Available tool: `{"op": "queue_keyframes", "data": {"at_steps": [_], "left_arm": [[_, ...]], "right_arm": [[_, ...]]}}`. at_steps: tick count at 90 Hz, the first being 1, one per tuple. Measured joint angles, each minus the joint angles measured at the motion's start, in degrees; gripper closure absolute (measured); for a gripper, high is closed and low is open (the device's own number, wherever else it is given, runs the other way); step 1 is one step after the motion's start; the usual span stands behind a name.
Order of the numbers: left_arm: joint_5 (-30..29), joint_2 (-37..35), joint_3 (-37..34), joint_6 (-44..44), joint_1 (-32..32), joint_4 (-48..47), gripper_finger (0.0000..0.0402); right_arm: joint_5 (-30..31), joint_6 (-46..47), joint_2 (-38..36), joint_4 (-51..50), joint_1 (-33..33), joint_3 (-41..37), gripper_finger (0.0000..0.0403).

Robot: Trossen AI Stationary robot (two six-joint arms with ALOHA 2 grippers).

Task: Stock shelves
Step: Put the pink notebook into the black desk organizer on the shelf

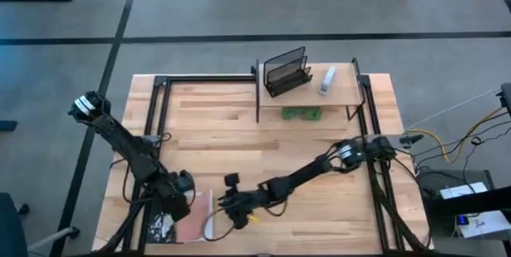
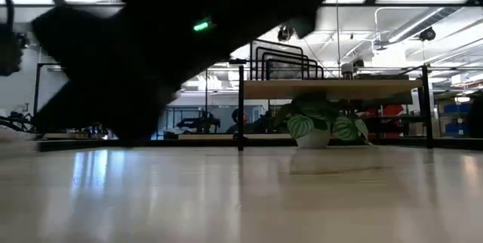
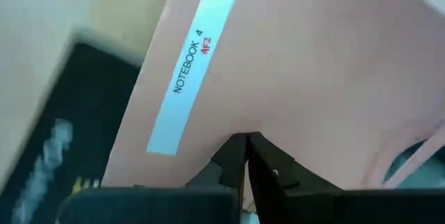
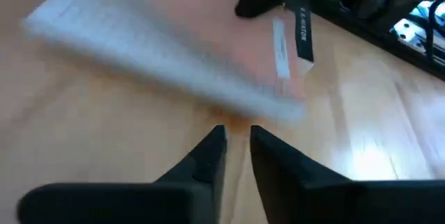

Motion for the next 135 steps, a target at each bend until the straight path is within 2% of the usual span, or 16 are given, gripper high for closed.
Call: {"op": "queue_keyframes", "data": {"at_steps": [11,25,38,65,88,109,135], "left_arm": [[-5.41,0.15,-1.22,1.75,0.08,3.19,0.0401],[-5.48,-0.03,-4.57,0.25,0.04,6.51,0.0401],[-6.08,-0.16,-7.88,-0.24,0.04,11.74,0.0401],[-8.98,0.1,-8.5,0.77,-0.07,13.2,0.0401],[-19.72,0.45,-9.23,3.56,0.0,12.08,0.0401],[-21.1,0.32,-10.6,3.32,0.09,13.83,0.0401],[-22.28,0.3,-10.71,3.37,0.13,13.81,0.0401]], "right_arm": [[0.15,-1.19,3.1,-6.79,-0.4,6.31,0.0285],[0.07,-4.54,4.48,-15.13,-0.7,11.21,0.0235],[0.2,-10.89,4.4,-17.37,-0.75,11.95,0.0201],[0.25,-19.39,3.88,-23.0,-0.83,12.14,0.0154],[0.01,-23.52,4.22,-21.99,-0.95,12.07,0.0145],[-0.18,-21.71,4.19,-18.85,-1.08,11.96,0.0166],[1.82,-21.65,3.97,-18.95,-1.2,17.03,0.0193]]}}
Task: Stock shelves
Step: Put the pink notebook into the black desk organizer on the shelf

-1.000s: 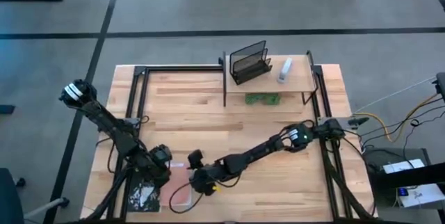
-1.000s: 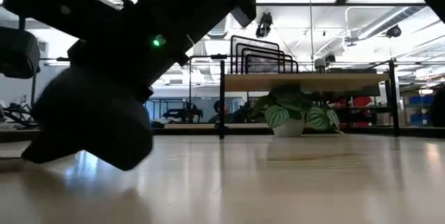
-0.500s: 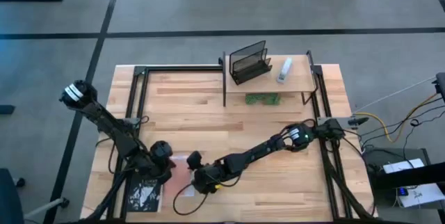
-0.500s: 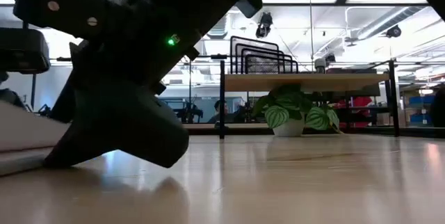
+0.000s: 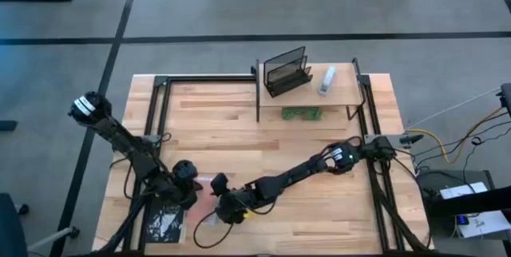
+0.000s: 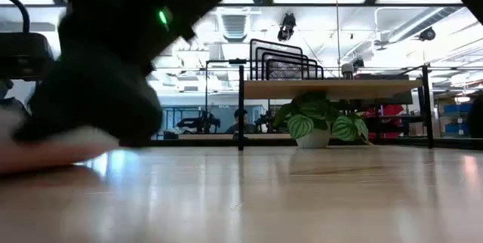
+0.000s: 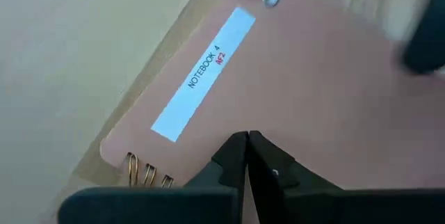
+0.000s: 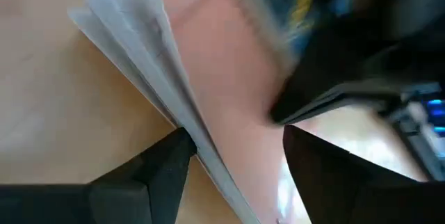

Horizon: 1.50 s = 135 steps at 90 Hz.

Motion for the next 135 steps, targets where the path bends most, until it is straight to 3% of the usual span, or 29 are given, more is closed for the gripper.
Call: {"op": "queue_keyframes", "data": {"at_steps": [25,47,59,80,86,105,121,135], "left_arm": [[-0.56,0.02,-0.08,2.27,0.02,0.35,0.0401],[-2.48,0.09,-0.24,4.71,0.02,1.95,0.0401],[-3.28,0.11,-0.24,5.62,0.09,1.98,0.0401],[-3.98,0.09,-0.19,9.78,0.09,2.03,0.0401],[-3.78,-0.25,0.12,11.51,0.09,1.98,0.0401],[1.93,-3.62,4.75,18.7,0.06,-3.4,0.0401],[1.2,-5.82,11.24,22.5,0.09,-11.34,0.0389],[0.82,-5.89,14.43,26.18,0.02,-11.58,0.0367]], "right_arm": [[-0.93,1.18,0.18,-1.14,-0.47,0.85,0.0197],[-8.69,5.14,2.63,-1.65,-1.33,0.47,0.0224],[-8.81,6.61,2.75,-2.27,-1.26,0.34,0.0264],[-8.52,7.69,2.68,-2.94,-1.24,1.17,0.0377],[-8.42,7.65,2.64,-3.74,-1.2,1.24,0.0393],[-7.19,10.61,2.25,-13.73,-0.91,5.41,0.0397],[-1.3,11.91,1.95,-26.14,-0.46,10.86,0.0399],[1.29,15.15,1.9,-36.61,-0.07,14.64,0.04]]}}
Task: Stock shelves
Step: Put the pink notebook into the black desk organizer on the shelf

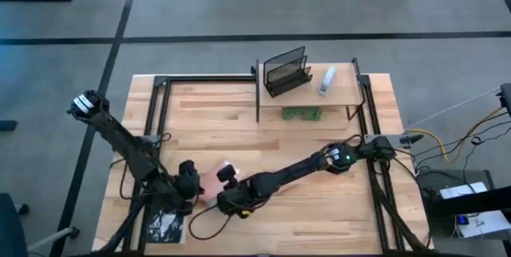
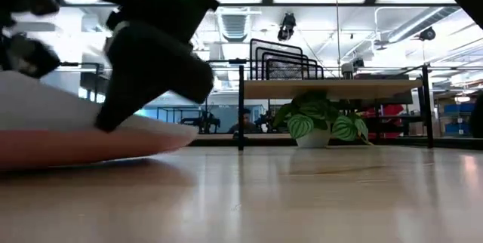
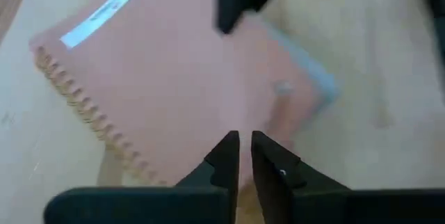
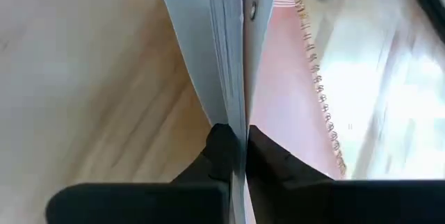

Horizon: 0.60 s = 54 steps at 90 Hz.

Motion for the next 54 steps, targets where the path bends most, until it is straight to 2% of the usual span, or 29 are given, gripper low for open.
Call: {"op": "queue_keyframes", "data": {"at_steps": [18,33,54], "left_arm": [[-0.91,1.03,0.83,0.66,0.0,0.15,0.0312],[-4.64,4.07,0.81,1.91,0.0,1.53,0.0247],[-11.68,9.16,0.98,9.2,0.01,5.08,0.0153]], "right_arm": [[0.2,6.31,-0.37,-8.95,0.48,1.59,0.04],[0.11,14.91,-1.93,-12.11,0.26,1.59,0.04],[0.02,20.05,-3.41,-13.31,0.07,1.59,0.04]]}}
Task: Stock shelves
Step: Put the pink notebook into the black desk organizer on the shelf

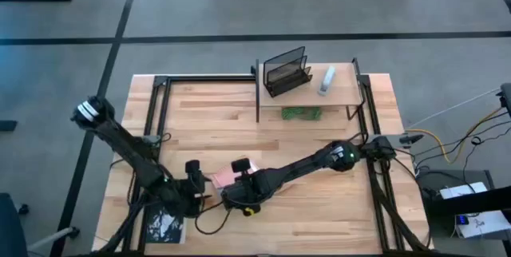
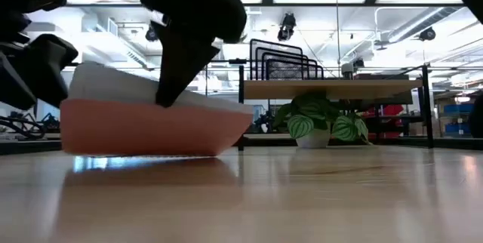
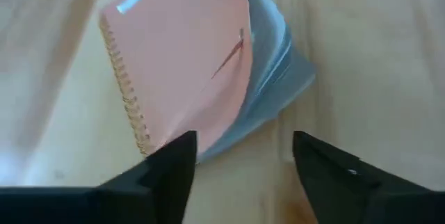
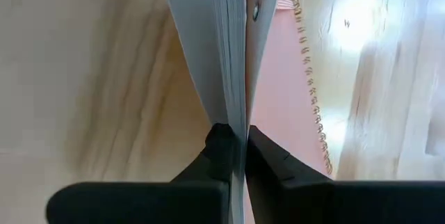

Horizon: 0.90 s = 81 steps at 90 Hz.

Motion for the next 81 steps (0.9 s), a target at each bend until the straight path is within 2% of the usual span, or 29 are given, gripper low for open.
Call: {"op": "queue_keyframes", "data": {"at_steps": [18,34,55,73,81], "left_arm": [[-5.42,2.76,0.7,3.6,0.06,0.61,0.0086],[-9.43,5.65,0.72,7.27,0.06,2.79,0.0049],[-11.65,9.9,2.41,9.75,0.23,3.96,0.0041],[-18.81,12.46,3.98,12.09,0.45,3.98,0.0049],[-20.15,12.82,4.59,13.01,0.88,4.03,0.0051]], "right_arm": [[0.01,1.83,-0.62,-1.2,-0.43,0.0,0.04],[-0.03,3.56,-0.63,-1.43,-0.61,0.0,0.0401],[0.12,6.39,-1.43,-3.23,-1.98,0.0,0.0401],[-2.02,4.86,-2.47,-2.16,-1.9,0.0,0.0401],[-2.15,4.86,-2.53,-2.27,-1.7,0.0,0.0401]]}}
